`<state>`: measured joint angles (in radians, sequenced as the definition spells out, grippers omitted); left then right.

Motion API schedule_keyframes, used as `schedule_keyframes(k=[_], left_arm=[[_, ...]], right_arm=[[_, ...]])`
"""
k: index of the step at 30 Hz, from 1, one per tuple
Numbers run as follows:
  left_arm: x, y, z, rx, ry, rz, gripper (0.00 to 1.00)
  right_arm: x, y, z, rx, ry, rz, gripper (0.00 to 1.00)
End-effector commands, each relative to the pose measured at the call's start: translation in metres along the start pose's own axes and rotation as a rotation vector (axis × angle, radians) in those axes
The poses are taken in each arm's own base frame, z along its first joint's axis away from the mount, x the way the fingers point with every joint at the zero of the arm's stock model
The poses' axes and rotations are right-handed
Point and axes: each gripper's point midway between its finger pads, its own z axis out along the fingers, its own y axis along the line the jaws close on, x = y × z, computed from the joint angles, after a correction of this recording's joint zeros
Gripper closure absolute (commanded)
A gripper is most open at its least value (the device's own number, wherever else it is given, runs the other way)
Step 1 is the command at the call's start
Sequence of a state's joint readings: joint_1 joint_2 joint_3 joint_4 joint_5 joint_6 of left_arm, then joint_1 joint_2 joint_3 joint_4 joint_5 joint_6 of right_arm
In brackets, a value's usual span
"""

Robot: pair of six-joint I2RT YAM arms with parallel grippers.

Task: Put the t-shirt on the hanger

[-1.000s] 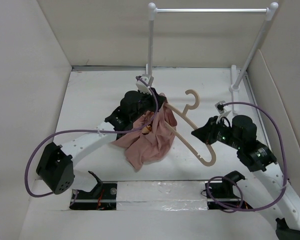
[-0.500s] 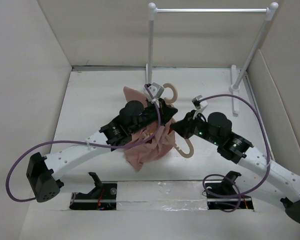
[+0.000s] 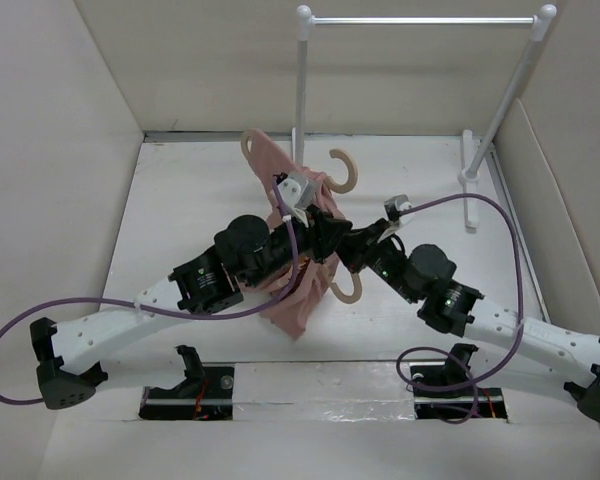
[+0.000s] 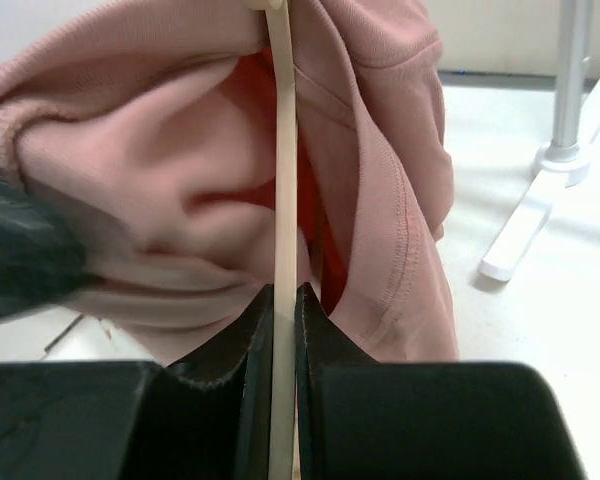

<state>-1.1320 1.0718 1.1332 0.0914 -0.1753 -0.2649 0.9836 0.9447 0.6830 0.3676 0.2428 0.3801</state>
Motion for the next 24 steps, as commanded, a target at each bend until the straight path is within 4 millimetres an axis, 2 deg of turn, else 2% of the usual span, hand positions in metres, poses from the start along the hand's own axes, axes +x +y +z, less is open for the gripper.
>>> schedule_keyframes(k=[1, 2, 6, 7, 9, 10, 16, 18, 21, 22, 23, 24], left_arm=[[-0.022, 0.006, -0.013, -0.047, -0.085, -0.049, 0.77], [-0.021, 0.007, -0.015, -0.052, -0.086, -0.054, 0.68], [-0.016, 0.006, -0.013, -0.047, -0.072, -0.060, 0.50], [-0.017, 0.007, -0.014, -0.055, -0.071, -0.061, 0.48], [-0.024, 0.013, -0.021, -0.078, -0.109, -0.091, 0.46], [-0.035, 0.012, -0.023, -0.072, -0.165, -0.117, 0.46], [-0.050, 0.032, -0.038, -0.157, -0.289, -0.205, 0.45], [-0.045, 0.050, -0.036, -0.251, -0.312, -0.219, 0.46], [-0.057, 0.071, -0.029, -0.318, -0.379, -0.261, 0.44], [-0.069, 0.087, -0.027, -0.335, -0.420, -0.274, 0.44], [-0.077, 0.094, -0.018, -0.310, -0.418, -0.301, 0.44], [-0.078, 0.088, -0.012, -0.281, -0.407, -0.317, 0.44]], right_arm=[[-0.058, 0.008, -0.013, -0.017, -0.214, 0.052, 1.00], [-0.057, 0.002, -0.015, -0.011, -0.229, 0.057, 1.00], [-0.056, -0.005, -0.020, 0.001, -0.264, 0.075, 1.00], [-0.058, -0.004, -0.020, -0.008, -0.271, 0.080, 1.00], [-0.058, -0.007, -0.018, -0.003, -0.275, 0.073, 1.00], [-0.057, -0.007, -0.018, -0.001, -0.275, 0.073, 1.00], [-0.055, -0.013, -0.019, 0.013, -0.275, 0.061, 1.00], [-0.057, -0.013, -0.022, 0.013, -0.282, 0.069, 1.00], [-0.056, -0.010, -0.022, -0.005, -0.279, 0.074, 1.00], [-0.054, -0.009, -0.021, -0.011, -0.274, 0.072, 1.00], [-0.054, -0.006, -0.021, -0.029, -0.270, 0.072, 1.00], [-0.054, -0.006, -0.021, -0.030, -0.270, 0.072, 1.00]])
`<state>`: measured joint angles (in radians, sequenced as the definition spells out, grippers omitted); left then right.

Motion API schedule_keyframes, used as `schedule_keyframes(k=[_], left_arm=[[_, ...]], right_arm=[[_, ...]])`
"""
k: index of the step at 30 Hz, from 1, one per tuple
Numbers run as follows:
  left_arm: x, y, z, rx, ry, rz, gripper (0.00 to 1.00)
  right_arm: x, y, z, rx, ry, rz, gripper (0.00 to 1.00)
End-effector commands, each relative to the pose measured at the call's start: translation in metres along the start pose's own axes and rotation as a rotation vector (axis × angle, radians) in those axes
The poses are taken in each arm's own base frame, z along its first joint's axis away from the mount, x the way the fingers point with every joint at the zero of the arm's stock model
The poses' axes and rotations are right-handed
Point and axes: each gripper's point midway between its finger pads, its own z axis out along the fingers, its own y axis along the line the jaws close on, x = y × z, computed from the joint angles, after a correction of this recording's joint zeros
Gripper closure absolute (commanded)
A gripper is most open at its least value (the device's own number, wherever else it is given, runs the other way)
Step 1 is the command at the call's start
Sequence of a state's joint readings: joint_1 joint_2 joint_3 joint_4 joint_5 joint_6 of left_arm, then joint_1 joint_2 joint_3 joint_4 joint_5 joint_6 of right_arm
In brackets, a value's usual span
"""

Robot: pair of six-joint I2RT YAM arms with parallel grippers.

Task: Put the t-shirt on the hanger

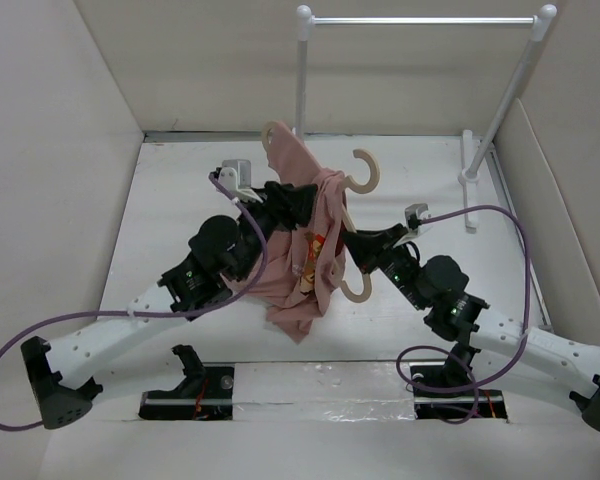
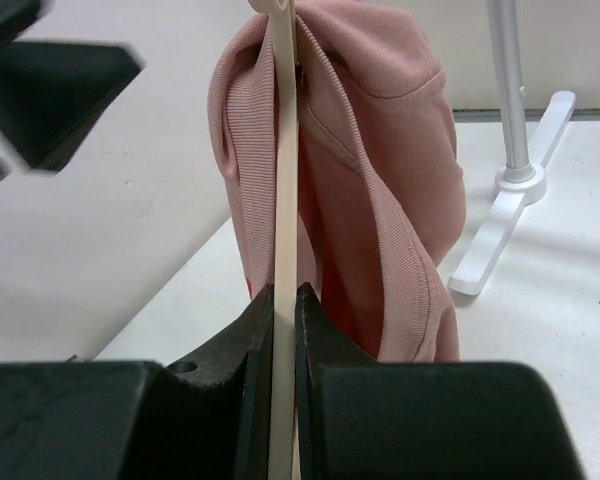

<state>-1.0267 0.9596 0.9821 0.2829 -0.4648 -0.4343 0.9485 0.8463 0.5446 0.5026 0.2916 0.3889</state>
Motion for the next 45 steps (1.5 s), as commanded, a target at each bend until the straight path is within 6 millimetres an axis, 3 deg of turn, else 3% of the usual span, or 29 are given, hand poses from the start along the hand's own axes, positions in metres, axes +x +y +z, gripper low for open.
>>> schedule_keyframes(k=[1, 6, 12, 22, 34, 40, 45], left_arm=[[-0.033, 0.007, 0.034, -0.012, -0.085, -0.140, 0.44], [-0.017, 0.031, 0.055, -0.027, -0.031, -0.245, 0.44], [-0.011, 0.014, 0.065, 0.069, -0.011, -0.281, 0.36], [0.040, 0.023, 0.076, 0.062, 0.124, -0.321, 0.40], [0.028, 0.043, 0.058, -0.023, 0.062, -0.305, 0.39], [0.023, 0.040, 0.074, 0.001, 0.055, -0.315, 0.31], [0.040, 0.039, 0.090, 0.004, 0.096, -0.329, 0.34]], right_arm=[[-0.044, 0.020, 0.001, -0.073, -0.149, 0.055, 1.00], [-0.044, 0.019, 0.000, -0.066, -0.139, 0.042, 1.00], [-0.029, 0.019, 0.008, -0.068, -0.083, 0.025, 1.00], [-0.020, 0.026, 0.023, -0.067, -0.057, -0.008, 1.00], [-0.045, 0.012, 0.021, 0.029, -0.119, -0.082, 1.00], [-0.030, 0.024, 0.027, -0.031, -0.079, -0.063, 1.00], [-0.029, 0.031, 0.031, -0.054, -0.076, -0.059, 1.00]])
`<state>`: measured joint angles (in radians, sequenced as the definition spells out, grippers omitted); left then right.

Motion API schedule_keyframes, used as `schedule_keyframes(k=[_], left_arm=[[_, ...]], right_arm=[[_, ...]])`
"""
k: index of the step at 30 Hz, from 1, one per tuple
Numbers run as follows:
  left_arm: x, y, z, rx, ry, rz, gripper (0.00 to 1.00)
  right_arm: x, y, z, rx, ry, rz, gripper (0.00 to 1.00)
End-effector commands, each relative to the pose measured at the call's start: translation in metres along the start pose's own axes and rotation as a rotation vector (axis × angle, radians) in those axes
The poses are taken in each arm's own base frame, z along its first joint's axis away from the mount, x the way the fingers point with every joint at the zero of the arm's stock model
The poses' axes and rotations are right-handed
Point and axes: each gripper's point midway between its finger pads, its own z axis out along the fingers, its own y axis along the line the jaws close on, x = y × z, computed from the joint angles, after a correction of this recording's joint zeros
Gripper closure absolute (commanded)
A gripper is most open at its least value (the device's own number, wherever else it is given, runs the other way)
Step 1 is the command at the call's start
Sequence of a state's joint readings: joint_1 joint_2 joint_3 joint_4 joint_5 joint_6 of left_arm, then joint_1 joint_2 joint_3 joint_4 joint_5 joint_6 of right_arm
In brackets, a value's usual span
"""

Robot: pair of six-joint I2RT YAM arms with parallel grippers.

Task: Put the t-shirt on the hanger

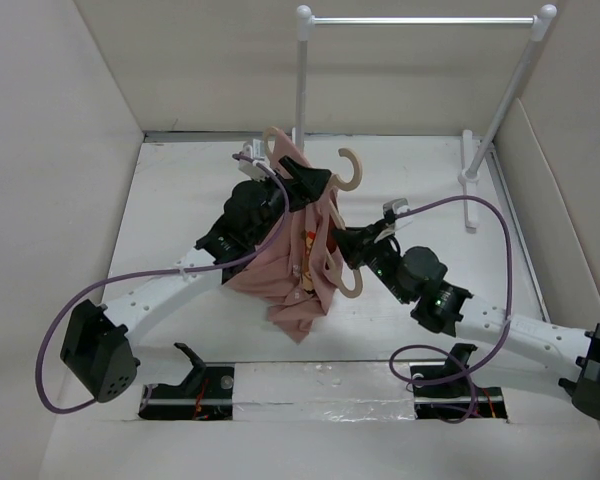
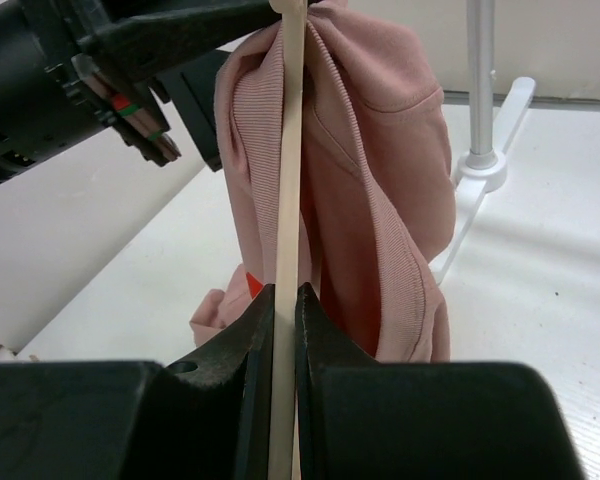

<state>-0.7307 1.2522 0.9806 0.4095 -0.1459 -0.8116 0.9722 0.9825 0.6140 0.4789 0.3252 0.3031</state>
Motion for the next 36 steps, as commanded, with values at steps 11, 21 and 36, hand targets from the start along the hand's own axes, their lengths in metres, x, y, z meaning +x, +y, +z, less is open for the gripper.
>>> schedule_keyframes(k=[11, 21, 36], left_arm=[[0.004, -0.029, 0.002, 0.161, 0.007, -0.093, 0.65], [-0.013, -0.027, -0.016, 0.199, -0.054, -0.064, 1.00], [-0.048, -0.036, -0.046, 0.341, -0.086, -0.156, 1.00]], right_arm=[[-0.048, 0.038, 0.023, -0.105, -0.141, 0.051, 1.00], [-0.033, 0.043, 0.032, -0.100, -0.083, 0.044, 1.00], [0.000, 0.020, -0.031, -0.094, 0.072, 0.071, 0.93]])
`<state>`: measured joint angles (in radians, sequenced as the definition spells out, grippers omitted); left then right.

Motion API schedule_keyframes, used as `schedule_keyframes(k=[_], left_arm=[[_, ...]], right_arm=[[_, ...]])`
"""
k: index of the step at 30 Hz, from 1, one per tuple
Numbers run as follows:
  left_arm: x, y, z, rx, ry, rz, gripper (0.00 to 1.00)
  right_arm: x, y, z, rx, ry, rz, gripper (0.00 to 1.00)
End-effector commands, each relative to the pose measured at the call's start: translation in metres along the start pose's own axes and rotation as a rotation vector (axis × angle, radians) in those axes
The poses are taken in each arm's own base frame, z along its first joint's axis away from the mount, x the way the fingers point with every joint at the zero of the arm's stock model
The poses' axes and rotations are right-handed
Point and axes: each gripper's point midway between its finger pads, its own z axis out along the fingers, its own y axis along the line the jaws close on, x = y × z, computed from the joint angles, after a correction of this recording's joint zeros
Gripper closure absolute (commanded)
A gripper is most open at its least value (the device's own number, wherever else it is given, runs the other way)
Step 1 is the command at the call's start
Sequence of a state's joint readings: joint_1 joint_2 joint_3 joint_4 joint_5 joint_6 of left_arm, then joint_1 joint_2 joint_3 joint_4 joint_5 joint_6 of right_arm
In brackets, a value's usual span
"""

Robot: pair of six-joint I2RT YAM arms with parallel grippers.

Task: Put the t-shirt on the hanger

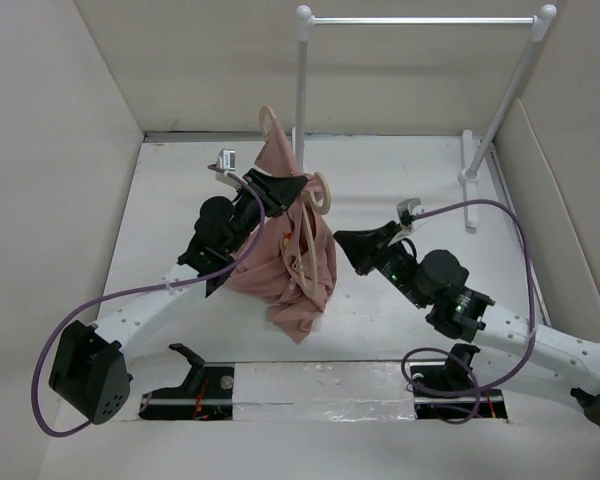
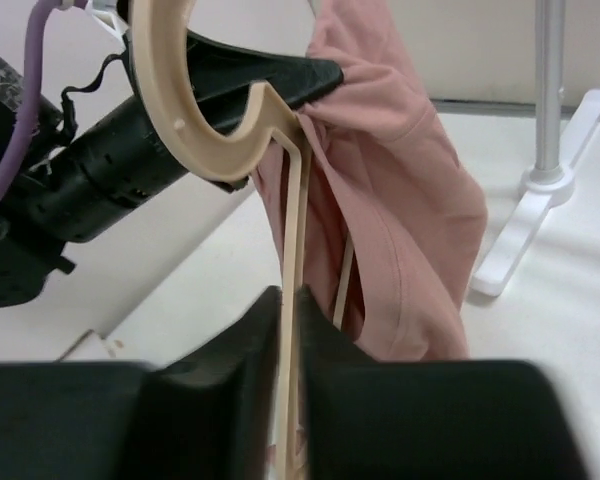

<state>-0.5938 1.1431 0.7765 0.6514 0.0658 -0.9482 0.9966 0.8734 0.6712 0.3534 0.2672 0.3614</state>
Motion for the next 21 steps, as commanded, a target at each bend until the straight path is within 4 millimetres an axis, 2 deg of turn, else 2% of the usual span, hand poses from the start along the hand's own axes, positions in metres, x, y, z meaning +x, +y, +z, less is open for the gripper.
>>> schedule_keyframes(k=[1, 3, 7, 9, 10, 12, 13, 14, 17, 21], left_arm=[[-0.022, -0.053, -0.012, 0.195, -0.053, -0.018, 1.00], [-0.022, -0.058, -0.013, 0.209, -0.043, -0.020, 1.00], [-0.022, -0.063, -0.020, 0.235, -0.039, -0.030, 1.00], [-0.022, -0.063, -0.019, 0.230, -0.039, -0.028, 1.00], [-0.021, -0.062, -0.019, 0.224, -0.032, -0.022, 1.00], [-0.021, -0.062, -0.021, 0.229, -0.035, -0.028, 1.00], [-0.021, -0.064, -0.022, 0.239, -0.036, -0.030, 1.00], [-0.021, -0.065, -0.021, 0.239, -0.035, -0.029, 1.00], [-0.023, -0.069, -0.022, 0.248, -0.033, -0.022, 1.00], [-0.023, -0.071, -0.022, 0.256, -0.031, -0.026, 1.00]], right_arm=[[0.036, -0.010, -0.014, -0.003, 0.081, 0.011, 1.00], [0.064, -0.020, -0.017, 0.011, 0.135, 0.011, 1.00], [0.093, -0.026, -0.011, 0.012, 0.180, 0.019, 1.00], [0.108, -0.031, -0.007, 0.030, 0.210, 0.021, 0.89], [0.111, -0.028, -0.005, 0.009, 0.207, 0.021, 0.76], [0.119, -0.025, -0.002, -0.019, 0.219, 0.014, 0.64], [0.130, -0.028, 0.000, -0.015, 0.248, 0.000, 0.59], [0.129, -0.032, 0.004, 0.005, 0.246, -0.003, 0.53], [0.133, -0.035, 0.010, 0.024, 0.248, -0.013, 0.45], [0.128, -0.045, 0.021, 0.052, 0.235, -0.029, 0.44]])
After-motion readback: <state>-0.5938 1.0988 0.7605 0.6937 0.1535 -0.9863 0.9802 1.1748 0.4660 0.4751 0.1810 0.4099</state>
